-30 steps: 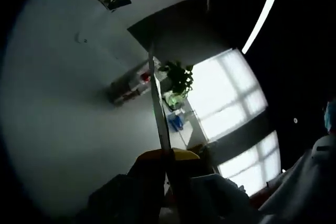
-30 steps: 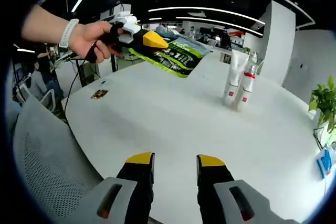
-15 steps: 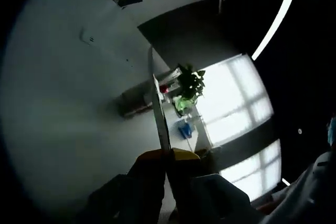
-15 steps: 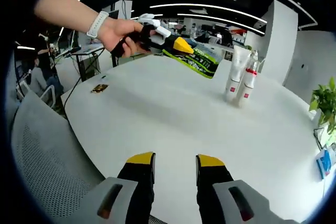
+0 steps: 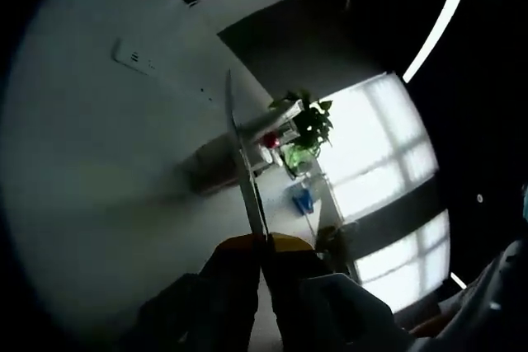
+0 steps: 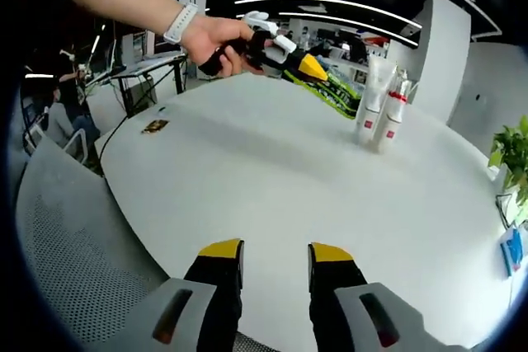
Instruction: Arrange the skincare products in the storage area until every visible bottle or jar stands upright without overlapping.
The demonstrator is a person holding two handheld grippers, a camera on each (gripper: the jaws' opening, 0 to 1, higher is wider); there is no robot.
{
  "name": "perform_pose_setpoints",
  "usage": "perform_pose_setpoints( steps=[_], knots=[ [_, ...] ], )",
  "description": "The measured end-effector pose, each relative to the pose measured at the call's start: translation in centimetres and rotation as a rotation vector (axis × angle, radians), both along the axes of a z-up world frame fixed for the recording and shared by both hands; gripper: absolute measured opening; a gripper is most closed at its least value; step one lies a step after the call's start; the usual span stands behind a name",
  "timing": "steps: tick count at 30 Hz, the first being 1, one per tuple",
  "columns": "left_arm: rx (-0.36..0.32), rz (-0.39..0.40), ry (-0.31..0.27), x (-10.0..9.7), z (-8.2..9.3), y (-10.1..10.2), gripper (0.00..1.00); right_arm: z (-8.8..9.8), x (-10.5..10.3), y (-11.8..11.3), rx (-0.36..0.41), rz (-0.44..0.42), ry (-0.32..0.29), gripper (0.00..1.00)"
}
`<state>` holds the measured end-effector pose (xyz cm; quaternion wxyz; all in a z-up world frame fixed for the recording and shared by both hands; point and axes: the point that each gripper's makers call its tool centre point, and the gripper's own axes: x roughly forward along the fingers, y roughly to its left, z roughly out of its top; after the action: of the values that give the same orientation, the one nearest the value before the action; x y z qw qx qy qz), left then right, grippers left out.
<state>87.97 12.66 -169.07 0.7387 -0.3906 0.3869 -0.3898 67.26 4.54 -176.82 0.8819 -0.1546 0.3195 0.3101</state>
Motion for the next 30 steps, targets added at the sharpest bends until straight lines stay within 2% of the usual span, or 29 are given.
perform_pose_setpoints(
  steps=[8,18,26,30],
  knots=[
    [0.017,0.018,0.015,1.3,-1.5,1.0,0.00,-0.1,-0.1,0.0,0.000,0.002,-0.001,0.27],
    [0.013,0.053,0.047,2.8,-2.7,1.1,0.00,0.0,-0.1,0.1,0.002,0.010,0.002,0.26],
    [0.048,0.060,0.065,3.5,-4.0,1.1,0.00,-0.1,-0.2,0.2,0.004,0.013,0.011,0.26],
    [0.064,0.071,0.096,3.9,-5.0,1.1,0.00,-0.2,-0.3,0.2,0.003,0.016,0.014,0.26]
  ],
)
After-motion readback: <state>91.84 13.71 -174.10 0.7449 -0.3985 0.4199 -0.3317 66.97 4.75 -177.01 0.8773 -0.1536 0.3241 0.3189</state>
